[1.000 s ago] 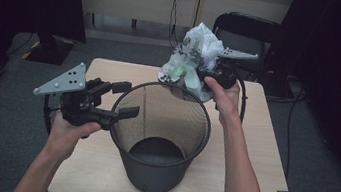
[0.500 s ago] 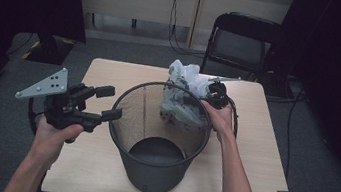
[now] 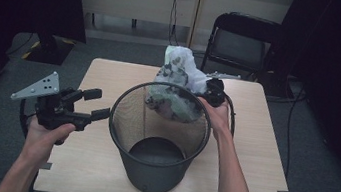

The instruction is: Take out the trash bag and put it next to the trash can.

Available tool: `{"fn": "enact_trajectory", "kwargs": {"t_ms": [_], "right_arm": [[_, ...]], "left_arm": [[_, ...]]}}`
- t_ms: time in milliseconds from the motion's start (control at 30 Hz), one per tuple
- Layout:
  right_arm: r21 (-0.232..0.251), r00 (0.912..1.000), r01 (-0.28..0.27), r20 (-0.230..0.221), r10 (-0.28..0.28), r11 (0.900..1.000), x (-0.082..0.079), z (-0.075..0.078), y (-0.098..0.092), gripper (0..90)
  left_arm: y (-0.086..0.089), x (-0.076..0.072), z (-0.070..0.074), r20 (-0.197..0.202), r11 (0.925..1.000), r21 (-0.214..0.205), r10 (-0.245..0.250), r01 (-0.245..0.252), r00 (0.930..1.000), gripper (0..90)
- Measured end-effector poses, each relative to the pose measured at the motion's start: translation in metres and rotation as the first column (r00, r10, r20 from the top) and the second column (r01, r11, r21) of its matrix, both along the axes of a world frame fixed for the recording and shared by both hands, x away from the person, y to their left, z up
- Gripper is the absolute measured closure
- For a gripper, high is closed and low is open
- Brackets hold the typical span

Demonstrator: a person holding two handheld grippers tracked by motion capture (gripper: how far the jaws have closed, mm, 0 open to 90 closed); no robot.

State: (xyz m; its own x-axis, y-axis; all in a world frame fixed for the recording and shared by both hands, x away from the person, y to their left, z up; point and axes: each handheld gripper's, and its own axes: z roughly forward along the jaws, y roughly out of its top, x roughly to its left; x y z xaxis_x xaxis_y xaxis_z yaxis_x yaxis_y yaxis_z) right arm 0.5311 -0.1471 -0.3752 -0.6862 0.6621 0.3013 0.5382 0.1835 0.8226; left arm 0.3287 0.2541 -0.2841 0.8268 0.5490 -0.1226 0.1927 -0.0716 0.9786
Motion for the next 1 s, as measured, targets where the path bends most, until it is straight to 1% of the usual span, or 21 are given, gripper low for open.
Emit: {"fn": "enact_trajectory", "kwargs": {"t_ms": [33, 67, 100, 133, 167, 200, 233, 267, 300, 367, 500, 567, 600, 667, 700, 733, 767, 800, 867, 967, 1000], "right_arm": [[-0.063, 0.999, 0.003, -0.043, -0.006, 0.998, 0.002, -0.006, 0.002, 17.4], [-0.08, 0.999, 0.019, -0.038, -0.022, 0.9966, 0.0, -0.011, 0.0, 18.1], [-0.08, 0.999, 0.019, -0.038, -0.022, 0.9966, 0.0, -0.011, 0.0, 18.1], [-0.045, 0.9986, 0.035, -0.038, -0.037, 0.9984, -0.003, -0.015, -0.004, 18.4], [-0.003, 0.9987, 0.025, -0.045, -0.025, 0.9997, -0.005, -0.02, -0.009, 19.7], [0.017, 0.9986, 0.022, -0.049, -0.021, 0.9996, -0.007, -0.023, -0.014, 19.5], [0.011, 0.9979, 0.029, -0.058, -0.028, 0.9995, -0.009, -0.026, -0.018, 16.8], [0.002, 0.9971, 0.034, -0.067, -0.034, 0.9994, -0.011, -0.029, -0.022, 16.2], [-0.002, 0.9973, 0.033, -0.065, -0.033, 0.9994, -0.014, -0.03, -0.026, 16.9], [0.006, 0.997, 0.053, -0.057, -0.052, 0.9986, -0.021, -0.03, -0.033, 17.0], [-0.006, 0.9981, 0.053, -0.032, -0.053, 0.9986, -0.035, -0.026, -0.042, 17.1], [0.021, 0.9989, 0.044, -0.017, -0.044, 0.9988, -0.044, -0.023, -0.045, 19.7], [0.014, 0.9994, 0.033, -0.007, -0.033, 0.9994, -0.048, -0.021, -0.046, 22.6], [0.022, 0.9999, 0.01, 0.011, -0.01, 0.9997, -0.055, -0.017, -0.05, 30.9], [0.014, 0.9996, -0.002, 0.028, 0.002, 0.9999, -0.058, -0.015, -0.051, 36.4], [0.001, 0.9989, 0.002, 0.046, -0.002, 1.0, -0.061, -0.013, -0.052, 39.3], [0.001, 0.9985, 0.013, 0.054, -0.013, 0.9999, -0.065, -0.011, -0.054, 43.1], [0.001, 0.998, 0.016, 0.061, -0.016, 0.9999, -0.067, -0.009, -0.056, 47.4], [-0.018, 0.9959, 0.033, 0.085, -0.032, 0.9993, -0.074, -0.007, -0.059, 52.0], [-0.029, 0.9956, 0.041, 0.086, -0.039, 0.9987, -0.084, -0.006, -0.063, 50.3], [-0.032, 0.9952, 0.041, 0.09, -0.038, 0.9986, -0.088, -0.005, -0.064, 48.1]], "left_arm": [[-0.001, 0.0, -0.001, -0.007, 1.0, 0.007, -0.005, 0.005, 1.0, 27.8], [-0.002, 0.0, -0.003, -0.009, 0.9999, 0.015, -0.006, 0.006, 0.9999, 27.8], [-0.002, -0.001, -0.003, -0.01, 0.9997, 0.026, -0.005, 0.005, 0.9999, 27.8], [-0.002, -0.001, -0.004, -0.007, 0.9993, 0.037, -0.006, 0.007, 1.0, 27.8], [-0.001, -0.001, -0.004, -0.01, 0.9992, 0.039, -0.003, 0.004, 0.9999, 27.8], [0.0, -0.001, -0.005, -0.017, 0.9994, 0.034, 0.001, 0.0, 0.9999, 27.8], [0.001, -0.001, -0.006, -0.017, 0.9995, 0.03, 0.004, -0.004, 0.9998, 27.8], [0.002, -0.001, -0.007, -0.019, 0.9994, 0.035, 0.009, -0.008, 0.9998, 27.8], [0.003, -0.001, -0.008, -0.021, 0.9992, 0.038, 0.011, -0.01, 0.9997, 27.8], [0.004, -0.002, -0.01, -0.022, 0.9987, 0.047, 0.017, -0.016, 0.9996, 27.8], [0.007, -0.004, -0.018, -0.041, 0.997, 0.073, 0.028, -0.025, 0.9988, 27.8], [0.009, -0.004, -0.022, -0.049, 0.9964, 0.079, 0.035, -0.031, 0.9982, 27.8], [0.01, -0.004, -0.025, -0.056, 0.9963, 0.08, 0.038, -0.034, 0.9977, 27.8], [0.012, -0.003, -0.03, -0.066, 0.9931, 0.106, 0.056, -0.049, 0.9962, 27.8], [0.012, -0.002, -0.032, -0.071, 0.9908, 0.121, 0.069, -0.06, 0.9951, 27.8], [0.013, -0.002, -0.034, -0.077, 0.9901, 0.129, 0.065, -0.055, 0.9949, 27.8], [0.013, -0.002, -0.036, -0.084, 0.9906, 0.127, 0.062, -0.05, 0.9945, 27.8], [0.014, -0.002, -0.038, -0.083, 0.9902, 0.128, 0.068, -0.057, 0.9942, 27.8], [0.014, -0.002, -0.04, -0.08, 0.9895, 0.13, 0.074, -0.063, 0.9941, 27.8], [0.015, -0.002, -0.044, -0.086, 0.9876, 0.141, 0.082, -0.069, 0.9929, 27.6], [0.016, -0.002, -0.045, -0.094, 0.9872, 0.143, 0.085, -0.071, 0.992, 27.2]]}}
